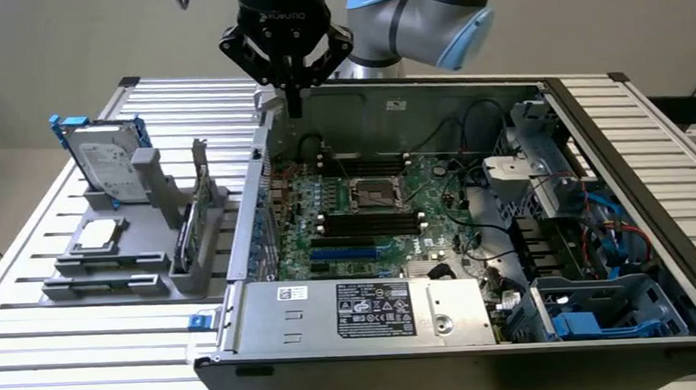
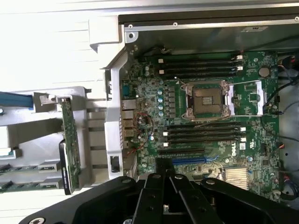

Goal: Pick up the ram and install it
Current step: 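Reach for the ram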

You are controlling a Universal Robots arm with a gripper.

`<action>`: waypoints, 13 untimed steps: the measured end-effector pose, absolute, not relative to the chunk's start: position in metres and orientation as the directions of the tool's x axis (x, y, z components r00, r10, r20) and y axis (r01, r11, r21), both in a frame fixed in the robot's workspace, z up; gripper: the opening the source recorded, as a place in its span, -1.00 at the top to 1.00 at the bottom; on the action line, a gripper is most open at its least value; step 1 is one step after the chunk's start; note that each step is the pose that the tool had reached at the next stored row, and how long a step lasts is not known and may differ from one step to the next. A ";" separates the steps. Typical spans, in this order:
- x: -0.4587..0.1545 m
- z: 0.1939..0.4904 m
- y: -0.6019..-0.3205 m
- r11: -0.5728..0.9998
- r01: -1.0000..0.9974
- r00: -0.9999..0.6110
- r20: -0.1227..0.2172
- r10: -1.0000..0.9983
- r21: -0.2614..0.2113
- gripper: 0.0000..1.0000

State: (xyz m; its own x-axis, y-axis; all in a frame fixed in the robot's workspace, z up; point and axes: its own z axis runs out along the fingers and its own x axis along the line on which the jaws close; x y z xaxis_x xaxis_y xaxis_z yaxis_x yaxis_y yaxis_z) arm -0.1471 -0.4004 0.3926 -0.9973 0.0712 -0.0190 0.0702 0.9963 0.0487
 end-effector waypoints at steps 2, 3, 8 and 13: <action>-0.156 0.393 -0.401 0.996 0.070 -0.997 -0.019 0.071 0.049 0.79; -0.161 0.393 -0.401 0.996 0.070 -0.997 -0.019 0.071 0.049 0.79; -0.184 0.392 -0.403 0.996 0.070 -0.997 -0.019 0.071 0.049 0.79; -0.206 0.391 -0.407 0.996 0.070 -0.997 -0.019 0.071 0.049 0.79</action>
